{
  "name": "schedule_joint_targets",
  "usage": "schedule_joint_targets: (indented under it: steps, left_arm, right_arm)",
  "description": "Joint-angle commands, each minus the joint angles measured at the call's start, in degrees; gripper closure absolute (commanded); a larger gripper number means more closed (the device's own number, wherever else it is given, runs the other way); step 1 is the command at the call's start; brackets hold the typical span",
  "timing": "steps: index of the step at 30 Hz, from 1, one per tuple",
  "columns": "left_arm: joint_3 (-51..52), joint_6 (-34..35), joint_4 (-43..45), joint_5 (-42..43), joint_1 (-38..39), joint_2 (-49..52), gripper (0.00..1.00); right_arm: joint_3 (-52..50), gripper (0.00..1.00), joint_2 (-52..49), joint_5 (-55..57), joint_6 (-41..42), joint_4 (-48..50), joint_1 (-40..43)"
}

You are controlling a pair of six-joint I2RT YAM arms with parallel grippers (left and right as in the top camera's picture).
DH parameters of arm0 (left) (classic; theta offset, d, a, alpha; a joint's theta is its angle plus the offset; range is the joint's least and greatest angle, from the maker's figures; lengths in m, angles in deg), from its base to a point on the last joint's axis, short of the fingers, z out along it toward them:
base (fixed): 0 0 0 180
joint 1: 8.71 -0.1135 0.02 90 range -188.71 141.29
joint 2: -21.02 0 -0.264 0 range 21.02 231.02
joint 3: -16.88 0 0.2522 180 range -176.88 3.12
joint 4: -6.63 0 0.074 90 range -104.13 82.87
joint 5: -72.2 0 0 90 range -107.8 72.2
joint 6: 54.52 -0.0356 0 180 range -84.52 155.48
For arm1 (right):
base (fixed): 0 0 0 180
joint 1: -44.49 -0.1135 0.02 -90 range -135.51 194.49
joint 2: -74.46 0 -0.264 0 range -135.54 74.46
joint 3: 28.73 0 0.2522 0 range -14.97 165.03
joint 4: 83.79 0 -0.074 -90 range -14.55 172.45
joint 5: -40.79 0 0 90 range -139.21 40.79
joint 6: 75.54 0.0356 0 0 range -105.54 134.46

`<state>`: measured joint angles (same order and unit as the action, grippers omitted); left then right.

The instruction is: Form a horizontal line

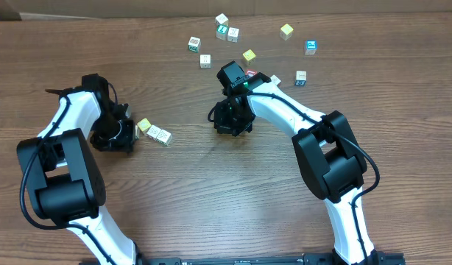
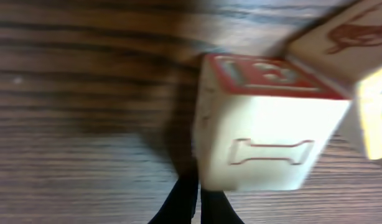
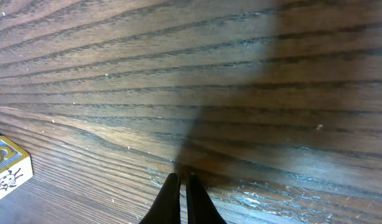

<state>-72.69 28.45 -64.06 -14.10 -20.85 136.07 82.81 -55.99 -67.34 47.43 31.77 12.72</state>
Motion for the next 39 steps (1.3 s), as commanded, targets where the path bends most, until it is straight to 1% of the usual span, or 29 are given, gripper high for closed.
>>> schedule_joint_targets:
  steps: [1, 7, 11, 15, 21, 25, 30, 35, 39]
  left_arm:
    - [-1.05, 1.33, -0.02, -2.14, -0.68, 0.59, 0.96]
    - [-1.05, 1.44, 0.87, 0.74, -0.63, 0.59, 0.96]
    - [-1.05, 1.49, 0.83, 1.03, -0.63, 0.59, 0.96]
    - [-1.07, 1.57, 1.64, 5.57, -0.66, 0.59, 0.96]
    - [-1.07, 3.61, 3.23, 5.35, -0.72, 0.59, 0.96]
    - [-1.07, 4.63, 3.89, 3.98, -0.98, 0.59, 0.96]
    - [-1.07, 7.93, 4.13, 0.72, -1.95, 0.59, 0.96]
    - [-1.07, 10.71, 5.77, 1.03, -2.56, 0.59, 0.96]
    - [-1.07, 10.95, 7.63, 5.49, -2.45, 0.59, 0.96]
  right_arm:
    - [-0.94, 0.96, -1.25, 5.07, -0.48, -0.63, 0.35]
    - [-0.94, 0.96, -1.25, 5.07, -0.46, -0.63, 0.33]
    - [-0.94, 0.96, -1.25, 5.07, -0.46, -0.63, 0.35]
    - [-0.94, 0.96, -1.25, 5.07, -0.46, -0.61, 0.35]
    - [-0.94, 0.96, -1.25, 5.07, -0.46, -0.66, 0.35]
    - [-0.94, 0.96, -1.25, 5.07, -0.46, -0.66, 0.33]
    - [-0.94, 0.96, -1.25, 5.07, -0.48, -0.66, 0.35]
    - [-0.94, 0.96, -1.25, 5.07, -0.46, -0.63, 0.35]
    - [-0.94, 0.96, -1.25, 5.07, -0.48, -0.63, 0.33]
